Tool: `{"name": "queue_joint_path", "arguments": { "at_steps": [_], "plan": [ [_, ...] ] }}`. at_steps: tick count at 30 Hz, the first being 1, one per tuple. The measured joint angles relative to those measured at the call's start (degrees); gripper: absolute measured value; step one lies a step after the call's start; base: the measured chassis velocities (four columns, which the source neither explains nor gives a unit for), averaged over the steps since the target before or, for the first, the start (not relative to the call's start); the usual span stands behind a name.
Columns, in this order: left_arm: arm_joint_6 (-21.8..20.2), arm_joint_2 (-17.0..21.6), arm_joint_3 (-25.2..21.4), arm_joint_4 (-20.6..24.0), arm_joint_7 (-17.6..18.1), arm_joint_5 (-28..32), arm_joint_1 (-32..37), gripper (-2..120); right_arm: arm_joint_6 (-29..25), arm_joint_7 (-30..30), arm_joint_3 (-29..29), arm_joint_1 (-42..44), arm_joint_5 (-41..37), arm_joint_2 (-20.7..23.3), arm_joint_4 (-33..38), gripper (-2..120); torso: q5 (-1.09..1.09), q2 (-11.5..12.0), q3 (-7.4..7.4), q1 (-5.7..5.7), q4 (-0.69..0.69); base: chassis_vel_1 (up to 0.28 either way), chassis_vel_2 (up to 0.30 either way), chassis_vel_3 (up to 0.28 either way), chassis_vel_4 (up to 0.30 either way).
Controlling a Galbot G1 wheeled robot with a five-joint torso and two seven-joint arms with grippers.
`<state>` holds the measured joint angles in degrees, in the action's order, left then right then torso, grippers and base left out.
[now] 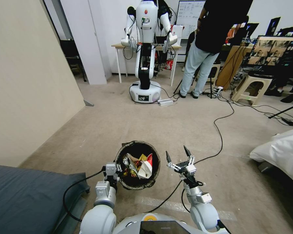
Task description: Pick up the trash bin, then pick up the garbage from the floor and place it into the trash bin.
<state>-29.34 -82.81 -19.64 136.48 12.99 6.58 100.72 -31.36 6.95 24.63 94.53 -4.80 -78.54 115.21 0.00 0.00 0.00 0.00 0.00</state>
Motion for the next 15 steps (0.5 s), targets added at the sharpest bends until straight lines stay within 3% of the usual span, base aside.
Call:
{"name": "queue_joint_path", "arguments": {
  "at_steps": [6, 15],
  "plan": [
    [-6.7, 0.4, -0.6, 0.1, 1.8, 5.1, -0.6, 0, -0.9, 0.4, 0.0, 0.1, 0.0, -0.2, -0.6, 100, 0.00, 0.0, 0.00, 0.00, 0.00, 0.000, 0.000, 0.000, 0.000],
    [-9.6, 0.3, -1.1, -1.7, 2.9, 8.9, -1.2, 0, -1.2, 0.4, -0.1, 0.0, -0.2, -0.4, -0.8, 100, 0.00, 0.0, 0.00, 0.00, 0.00, 0.000, 0.000, 0.000, 0.000]
  ]
}}
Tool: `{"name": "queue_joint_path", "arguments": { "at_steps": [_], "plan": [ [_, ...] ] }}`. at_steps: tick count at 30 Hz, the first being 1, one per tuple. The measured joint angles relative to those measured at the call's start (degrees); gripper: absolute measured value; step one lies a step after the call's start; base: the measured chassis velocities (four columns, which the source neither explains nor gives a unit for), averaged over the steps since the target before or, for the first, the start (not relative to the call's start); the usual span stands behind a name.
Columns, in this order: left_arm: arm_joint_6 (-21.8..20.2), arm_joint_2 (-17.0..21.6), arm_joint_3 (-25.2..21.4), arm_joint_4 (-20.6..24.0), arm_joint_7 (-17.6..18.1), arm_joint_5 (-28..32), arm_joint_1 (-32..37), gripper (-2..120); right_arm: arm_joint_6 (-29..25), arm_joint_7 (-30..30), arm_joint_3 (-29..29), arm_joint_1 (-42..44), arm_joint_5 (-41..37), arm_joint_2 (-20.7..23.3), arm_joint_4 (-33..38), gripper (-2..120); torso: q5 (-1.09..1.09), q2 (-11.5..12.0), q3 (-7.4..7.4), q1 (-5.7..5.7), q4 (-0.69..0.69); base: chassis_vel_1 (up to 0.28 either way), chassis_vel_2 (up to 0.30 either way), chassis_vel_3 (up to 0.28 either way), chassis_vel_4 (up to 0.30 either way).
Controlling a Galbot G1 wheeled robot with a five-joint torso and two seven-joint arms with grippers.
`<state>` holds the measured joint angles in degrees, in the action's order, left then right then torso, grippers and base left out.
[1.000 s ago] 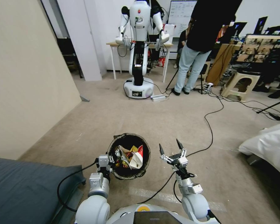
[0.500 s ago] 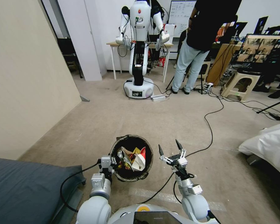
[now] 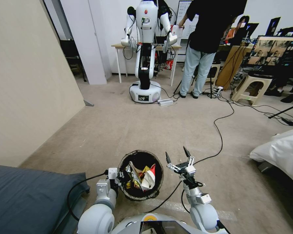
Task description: Pick up the trash bin, then pick up the garbage from the floor and place it into the trash bin.
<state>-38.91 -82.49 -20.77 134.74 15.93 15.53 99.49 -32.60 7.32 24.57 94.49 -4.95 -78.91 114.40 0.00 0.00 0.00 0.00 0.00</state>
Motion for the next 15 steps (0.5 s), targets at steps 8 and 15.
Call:
{"name": "queue_joint_path", "arguments": {
  "at_steps": [8, 15],
  "plan": [
    [-1.4, -0.3, -0.4, -2.4, 1.1, 3.8, -1.0, 0, -0.8, 0.7, -0.1, 0.2, 0.1, -0.3, -0.4, 100, 0.00, 0.0, 0.00, 0.00, 0.00, 0.000, 0.000, 0.000, 0.000],
    [-1.6, -0.7, -0.7, -5.4, 1.8, 6.0, -2.0, 0, -1.3, 1.1, -0.2, 0.4, 0.3, -0.4, -0.7, 100, 0.00, 0.0, 0.00, 0.00, 0.00, 0.000, 0.000, 0.000, 0.000]
  ]
}}
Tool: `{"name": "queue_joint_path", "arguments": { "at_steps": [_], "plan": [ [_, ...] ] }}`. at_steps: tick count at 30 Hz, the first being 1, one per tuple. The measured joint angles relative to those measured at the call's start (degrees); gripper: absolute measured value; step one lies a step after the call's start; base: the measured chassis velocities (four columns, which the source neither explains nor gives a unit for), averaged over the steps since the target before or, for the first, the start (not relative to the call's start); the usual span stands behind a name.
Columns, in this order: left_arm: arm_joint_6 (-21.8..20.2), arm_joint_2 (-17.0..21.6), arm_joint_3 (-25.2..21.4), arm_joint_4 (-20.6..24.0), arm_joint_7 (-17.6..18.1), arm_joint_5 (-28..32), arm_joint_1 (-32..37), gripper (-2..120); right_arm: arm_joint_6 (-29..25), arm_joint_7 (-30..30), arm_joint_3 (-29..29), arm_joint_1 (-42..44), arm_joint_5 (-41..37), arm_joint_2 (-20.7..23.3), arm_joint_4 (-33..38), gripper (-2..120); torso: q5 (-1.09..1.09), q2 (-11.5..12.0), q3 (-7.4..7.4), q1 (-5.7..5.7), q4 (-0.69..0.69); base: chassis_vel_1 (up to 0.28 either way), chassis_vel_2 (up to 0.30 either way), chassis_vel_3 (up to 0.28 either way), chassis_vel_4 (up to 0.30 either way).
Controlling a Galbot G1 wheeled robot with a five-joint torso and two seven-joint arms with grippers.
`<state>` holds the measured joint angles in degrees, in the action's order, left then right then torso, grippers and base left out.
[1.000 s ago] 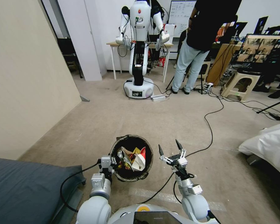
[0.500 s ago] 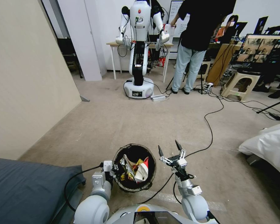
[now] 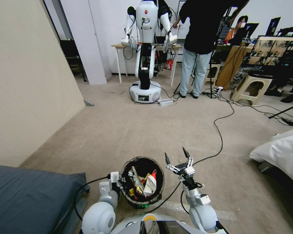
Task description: Pick up the trash bin, then pick up the garbage from the floor and place it into the trash bin.
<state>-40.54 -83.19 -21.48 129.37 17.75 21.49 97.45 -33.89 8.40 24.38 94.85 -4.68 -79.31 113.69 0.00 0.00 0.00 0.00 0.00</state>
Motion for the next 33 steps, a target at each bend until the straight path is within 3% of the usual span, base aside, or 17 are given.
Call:
{"name": "queue_joint_path", "arguments": {
  "at_steps": [21, 33],
  "plan": [
    [1.2, -0.4, -1.0, -6.3, 0.7, 2.8, -3.3, 0, -0.7, 0.8, -0.7, 0.9, 1.4, -0.5, -0.6, 100, 0.01, 0.0, 0.00, 0.00, 0.01, 0.000, 0.000, 0.000, 0.000],
    [2.2, -0.6, -0.9, -7.4, 0.4, 2.9, -4.2, 0, -0.8, 1.1, -0.9, 1.1, 1.6, -0.4, -0.5, 100, 0.00, 0.0, 0.00, 0.00, 0.00, 0.000, 0.000, 0.000, 0.000]
  ]
}}
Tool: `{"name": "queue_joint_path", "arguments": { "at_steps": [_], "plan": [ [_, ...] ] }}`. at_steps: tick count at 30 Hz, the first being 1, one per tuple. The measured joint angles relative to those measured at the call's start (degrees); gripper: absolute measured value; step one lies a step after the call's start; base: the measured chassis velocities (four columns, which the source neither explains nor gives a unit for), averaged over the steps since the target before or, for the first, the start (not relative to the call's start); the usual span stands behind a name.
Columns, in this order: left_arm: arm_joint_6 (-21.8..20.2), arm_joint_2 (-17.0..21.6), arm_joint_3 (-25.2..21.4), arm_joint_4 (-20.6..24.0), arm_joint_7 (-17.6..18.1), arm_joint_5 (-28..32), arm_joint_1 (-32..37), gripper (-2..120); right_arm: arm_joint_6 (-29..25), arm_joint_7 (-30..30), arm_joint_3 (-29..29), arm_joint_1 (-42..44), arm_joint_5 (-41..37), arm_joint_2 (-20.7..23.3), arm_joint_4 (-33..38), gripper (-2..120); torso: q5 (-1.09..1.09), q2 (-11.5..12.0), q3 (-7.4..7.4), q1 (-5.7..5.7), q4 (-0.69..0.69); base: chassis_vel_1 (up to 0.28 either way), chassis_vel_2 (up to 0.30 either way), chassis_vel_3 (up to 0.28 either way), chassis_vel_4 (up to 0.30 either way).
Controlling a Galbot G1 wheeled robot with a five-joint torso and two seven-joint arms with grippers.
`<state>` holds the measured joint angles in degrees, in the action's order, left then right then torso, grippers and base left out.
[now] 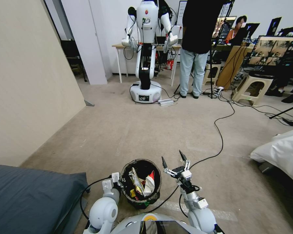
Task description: Pick up the trash bin, then pick up the garbage from the floor and place it into the trash bin.
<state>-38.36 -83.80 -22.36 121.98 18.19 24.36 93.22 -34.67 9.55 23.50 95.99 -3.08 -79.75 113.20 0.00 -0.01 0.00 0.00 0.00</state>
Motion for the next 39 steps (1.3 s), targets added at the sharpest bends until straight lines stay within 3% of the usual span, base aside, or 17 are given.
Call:
{"name": "queue_joint_path", "arguments": {
  "at_steps": [2, 13, 14, 21, 29, 39],
  "plan": [
    [0.2, 0.0, 0.0, 0.0, -0.1, 0.0, 0.0, 12, 0.0, 0.0, 0.0, 0.0, 0.1, 0.0, 0.0, 100, -0.02, 0.0, 0.00, 0.00, -0.01, 0.000, 0.000, 0.000, 0.000],
    [1.1, 0.0, 0.0, 0.5, -0.9, 0.1, -0.2, 46, -0.2, 0.1, -0.4, 0.0, 0.4, -0.1, -0.5, 100, -0.01, 0.0, 0.00, 0.00, -0.01, 0.000, 0.000, 0.000, 0.000],
    [1.2, 0.1, 0.0, 0.8, -1.1, 0.1, -0.3, 55, -0.3, 0.2, -0.4, 0.0, 0.4, -0.1, -0.6, 100, -0.01, 0.0, 0.00, 0.00, -0.01, 0.000, 0.000, 0.000, 0.000],
    [1.3, 0.1, 0.0, 1.7, -1.3, 0.1, -0.3, 80, -0.4, 0.3, -0.5, 0.1, 0.5, -0.2, -0.8, 100, 0.00, 0.0, 0.00, 0.00, 0.00, 0.000, 0.000, 0.000, 0.000],
    [1.5, 0.1, -0.1, 2.6, -1.7, -0.3, -0.1, 95, -0.4, 0.4, -0.6, -0.1, 0.5, -0.2, -0.9, 100, 0.00, 0.0, 0.00, 0.00, 0.00, 0.000, 0.000, 0.000, 0.000],
    [2.3, 0.2, 0.0, 3.5, -2.0, -1.9, 0.3, 99, -0.4, 0.4, -0.7, -0.3, 0.5, -0.2, -1.0, 100, 0.00, 0.0, 0.00, 0.00, 0.00, 0.000, 0.000, 0.000, 0.000]
  ]
}}
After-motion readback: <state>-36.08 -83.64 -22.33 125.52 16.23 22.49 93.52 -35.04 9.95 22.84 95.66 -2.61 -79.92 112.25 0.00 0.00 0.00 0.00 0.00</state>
